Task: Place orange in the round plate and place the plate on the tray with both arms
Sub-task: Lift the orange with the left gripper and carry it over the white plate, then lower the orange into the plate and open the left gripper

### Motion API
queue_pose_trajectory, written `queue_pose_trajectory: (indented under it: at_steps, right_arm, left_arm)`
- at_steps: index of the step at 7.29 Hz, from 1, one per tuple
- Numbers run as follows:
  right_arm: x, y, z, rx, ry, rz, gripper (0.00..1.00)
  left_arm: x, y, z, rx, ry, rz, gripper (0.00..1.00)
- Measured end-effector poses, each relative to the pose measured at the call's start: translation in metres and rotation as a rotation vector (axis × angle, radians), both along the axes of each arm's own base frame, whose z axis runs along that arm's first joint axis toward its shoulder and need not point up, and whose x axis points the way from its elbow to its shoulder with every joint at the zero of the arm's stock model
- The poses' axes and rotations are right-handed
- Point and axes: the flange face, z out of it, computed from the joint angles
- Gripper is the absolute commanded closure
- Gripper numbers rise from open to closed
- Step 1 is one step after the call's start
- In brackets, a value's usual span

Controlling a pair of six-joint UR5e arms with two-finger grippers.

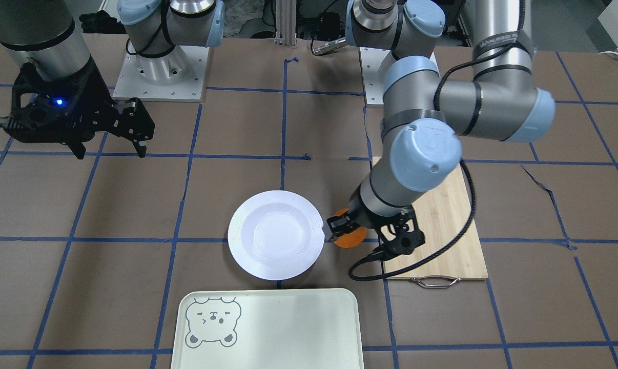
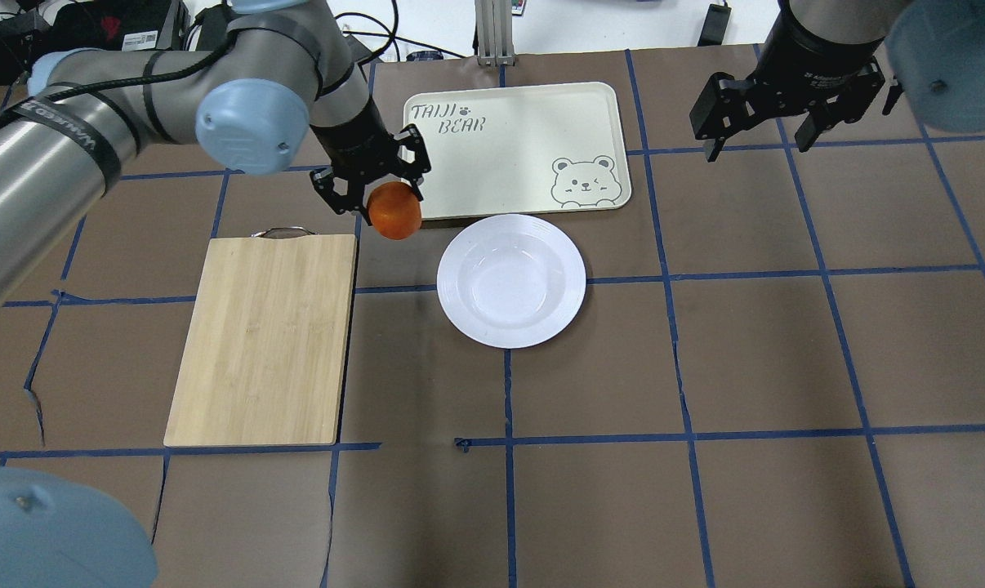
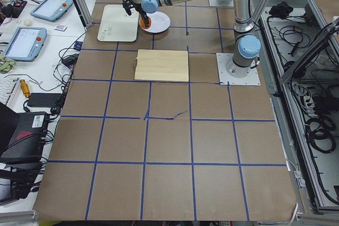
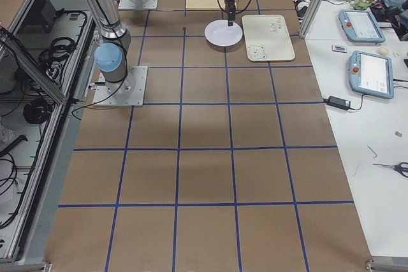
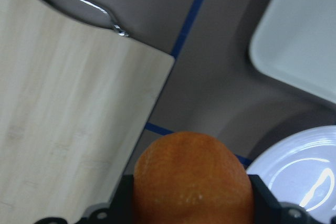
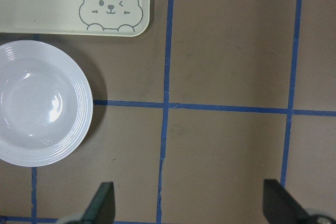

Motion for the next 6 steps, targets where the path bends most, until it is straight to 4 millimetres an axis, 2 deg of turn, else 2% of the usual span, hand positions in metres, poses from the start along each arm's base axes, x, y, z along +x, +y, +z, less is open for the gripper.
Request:
queue_pose_trajectory:
  at_steps: [1,2,3,4,5,6]
  right_arm:
    - [0.0,0.0,-0.001,0.003,0.003,0.0,0.0]
    - [-0.001,0.0,-0.002,0.005,0.007,0.005,0.0]
    - [-0.001,0.0,-0.003,0.006,0.005,0.005,0.0]
    - [-0.001,0.0,-0.003,0.006,0.005,0.001,0.0]
    - [-0.001,0.0,-0.003,0.006,0.009,0.001,0.0]
    - [-0.001,0.001,-0.003,0.007,0.009,0.005,0.0]
  left_arm:
    - [-0.036,0.01,-0.013,0.017,0.013,0.009,1.0]
    - [-0.064,0.02,-0.026,0.04,0.015,0.011,0.98]
    - [-0.08,0.025,-0.04,0.06,0.013,0.007,0.78]
    - [-0.092,0.027,-0.055,0.076,0.019,0.001,0.43]
    - [-0.101,0.027,-0.067,0.086,0.03,-0.007,0.12]
    - [-0.106,0.027,-0.077,0.09,0.035,-0.012,0.0]
